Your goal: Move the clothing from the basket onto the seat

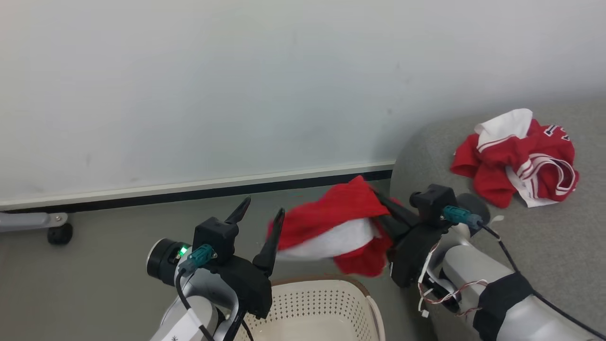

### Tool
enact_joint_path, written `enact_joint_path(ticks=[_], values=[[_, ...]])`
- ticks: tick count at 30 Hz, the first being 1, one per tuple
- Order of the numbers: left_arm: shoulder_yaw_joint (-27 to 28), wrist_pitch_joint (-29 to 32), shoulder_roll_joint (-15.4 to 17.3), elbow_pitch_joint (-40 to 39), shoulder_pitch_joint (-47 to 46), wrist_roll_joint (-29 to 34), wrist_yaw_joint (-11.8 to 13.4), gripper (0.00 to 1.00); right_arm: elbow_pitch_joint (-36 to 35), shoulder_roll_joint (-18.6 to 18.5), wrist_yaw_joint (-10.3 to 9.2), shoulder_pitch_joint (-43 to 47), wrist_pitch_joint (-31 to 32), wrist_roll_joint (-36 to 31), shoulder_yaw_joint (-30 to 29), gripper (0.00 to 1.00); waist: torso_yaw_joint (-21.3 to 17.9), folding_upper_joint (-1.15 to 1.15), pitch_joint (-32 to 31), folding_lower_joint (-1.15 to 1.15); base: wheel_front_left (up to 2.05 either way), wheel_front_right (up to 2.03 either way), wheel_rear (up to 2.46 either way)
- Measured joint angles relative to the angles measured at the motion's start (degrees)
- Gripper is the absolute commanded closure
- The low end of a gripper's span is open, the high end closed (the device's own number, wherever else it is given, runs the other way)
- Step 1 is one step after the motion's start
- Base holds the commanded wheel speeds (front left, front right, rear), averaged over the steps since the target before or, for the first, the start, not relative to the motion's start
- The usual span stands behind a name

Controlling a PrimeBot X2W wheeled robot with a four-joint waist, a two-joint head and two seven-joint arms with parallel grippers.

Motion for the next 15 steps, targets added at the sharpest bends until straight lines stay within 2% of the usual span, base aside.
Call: enact_joint_path(ticks=[10,15], values=[[-1.78,-2.01,-0.6,0.47,2.47,0.03,-0.12,0.0,-4.3,-7.24,-0.02,0.58,0.0,-0.19,-3.31,1.0,-6.97,0.0,0.56,0.0,0.0,0.0,0.0],[-3.12,-3.03,-1.08,0.65,3.7,0.09,-0.52,0.0,-7.51,-10.59,-0.82,2.35,0.0,-1.27,-4.3,1.0,-10.62,0.0,1.01,0.0,0.0,0.0,0.0]])
